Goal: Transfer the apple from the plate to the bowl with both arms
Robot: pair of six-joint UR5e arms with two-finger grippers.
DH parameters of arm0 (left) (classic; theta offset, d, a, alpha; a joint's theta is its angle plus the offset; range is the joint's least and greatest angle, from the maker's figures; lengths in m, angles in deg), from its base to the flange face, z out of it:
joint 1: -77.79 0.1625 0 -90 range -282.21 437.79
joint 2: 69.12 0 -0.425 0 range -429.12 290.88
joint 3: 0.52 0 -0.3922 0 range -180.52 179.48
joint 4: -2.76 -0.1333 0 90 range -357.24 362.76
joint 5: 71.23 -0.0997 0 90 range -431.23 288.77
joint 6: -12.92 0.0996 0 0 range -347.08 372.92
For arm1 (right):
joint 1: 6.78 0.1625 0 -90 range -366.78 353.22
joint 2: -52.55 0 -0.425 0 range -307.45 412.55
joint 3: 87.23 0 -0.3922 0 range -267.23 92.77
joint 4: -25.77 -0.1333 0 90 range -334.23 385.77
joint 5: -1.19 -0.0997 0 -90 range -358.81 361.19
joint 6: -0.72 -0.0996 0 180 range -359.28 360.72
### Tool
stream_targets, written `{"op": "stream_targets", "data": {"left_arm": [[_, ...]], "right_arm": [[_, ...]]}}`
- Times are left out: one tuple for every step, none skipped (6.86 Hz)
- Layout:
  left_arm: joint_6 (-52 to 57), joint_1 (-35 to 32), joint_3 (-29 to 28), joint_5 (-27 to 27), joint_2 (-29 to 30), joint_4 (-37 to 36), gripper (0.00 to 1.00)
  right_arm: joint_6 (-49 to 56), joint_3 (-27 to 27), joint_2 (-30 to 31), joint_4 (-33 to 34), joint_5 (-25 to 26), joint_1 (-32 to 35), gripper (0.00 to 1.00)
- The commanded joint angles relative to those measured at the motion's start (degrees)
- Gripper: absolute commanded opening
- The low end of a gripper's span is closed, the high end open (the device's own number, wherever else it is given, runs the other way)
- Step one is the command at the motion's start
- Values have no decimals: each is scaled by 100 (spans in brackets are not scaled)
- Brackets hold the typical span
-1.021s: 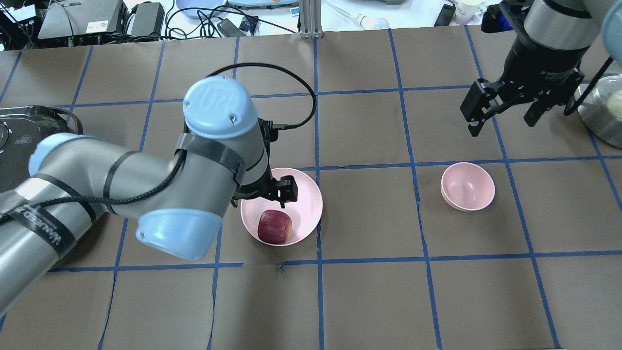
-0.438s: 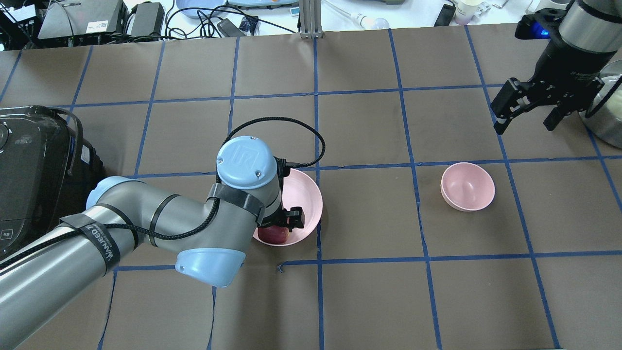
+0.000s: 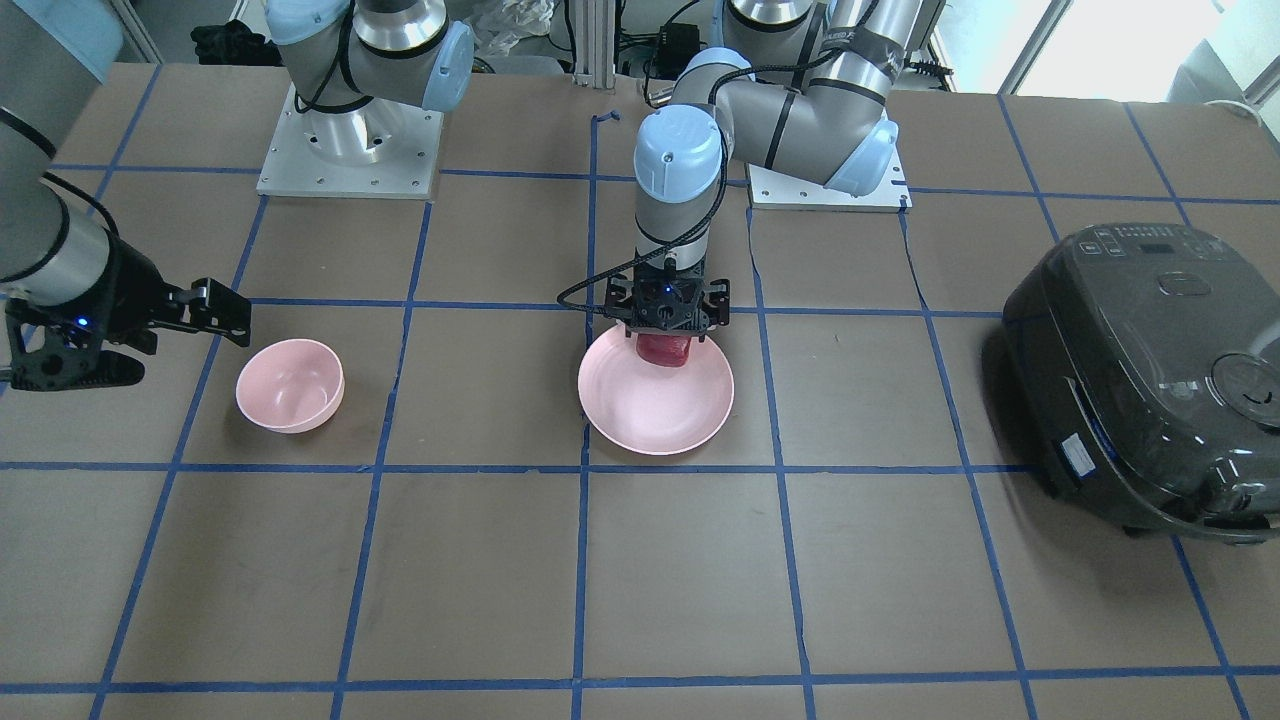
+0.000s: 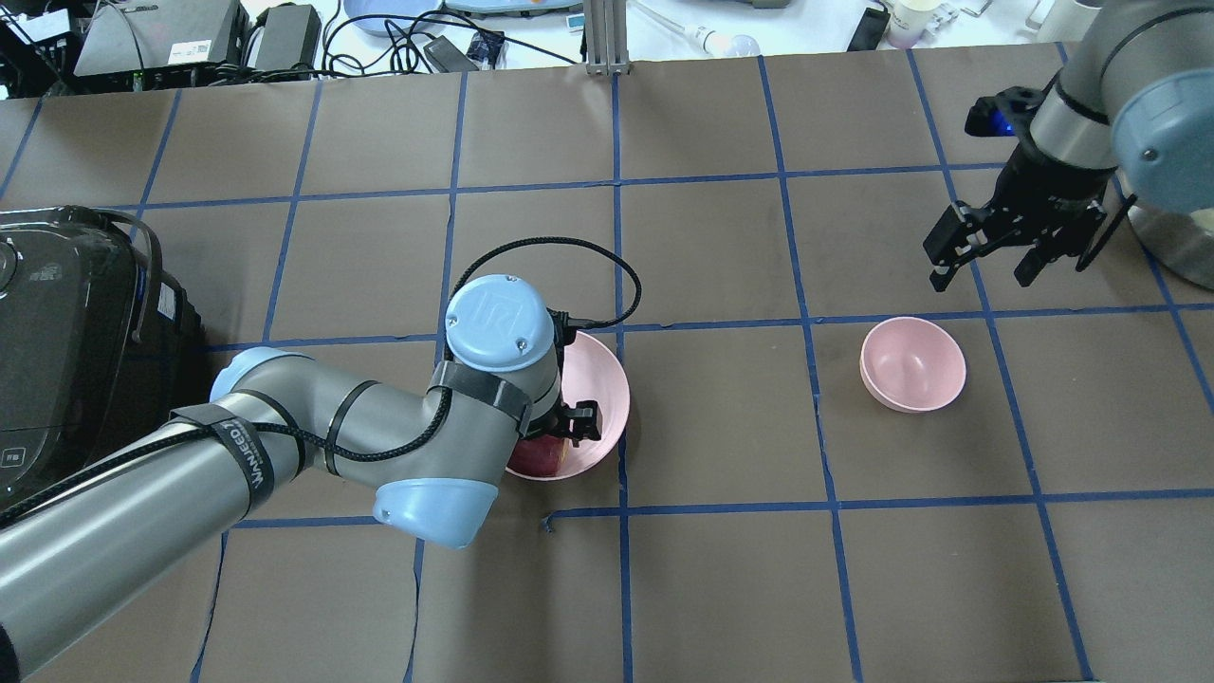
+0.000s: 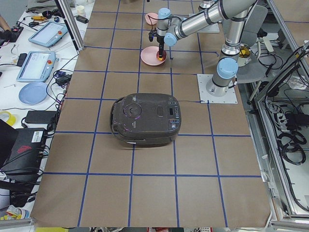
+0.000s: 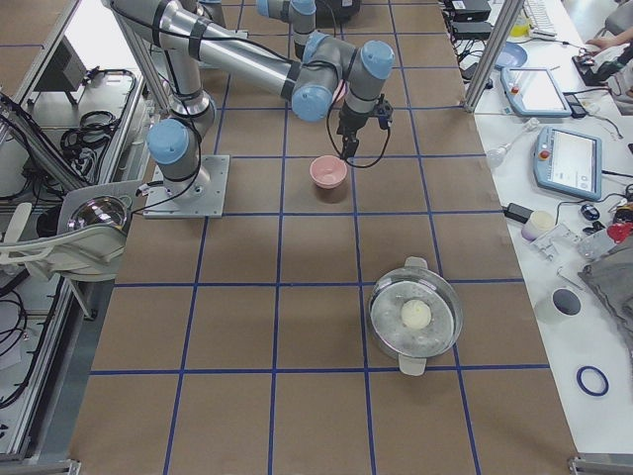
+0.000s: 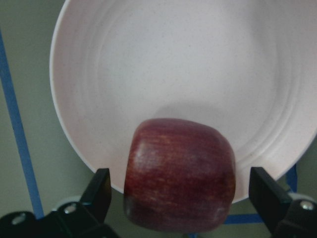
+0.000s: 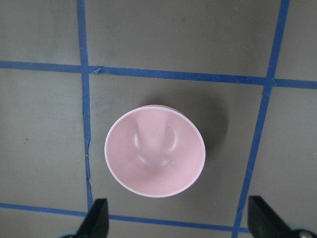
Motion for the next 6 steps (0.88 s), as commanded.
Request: {"op": "stream_targets", "data": {"left_arm": [[127,-9,61,11,93,-52,90],[189,-9,79,12,84,-52,68],[259,-1,70,12,84,-52,48],[251,-1,-25,3,41,-87,32],[234,34,-287,29,-29,-44,26],[164,43,-725,-6,31,200,26]], "right_arm": [[27,-794,-102,1230,28,-4,100],[36,-963,-329,1749,45,-4,100],[36,-973,-540,1824,220,-64,100],[28,-1008,-620,1824,317,-248,100],[-68,-1095,-708,1798,318,-328,100],[-182,-1157,-700,1772,266,-329,97]]}}
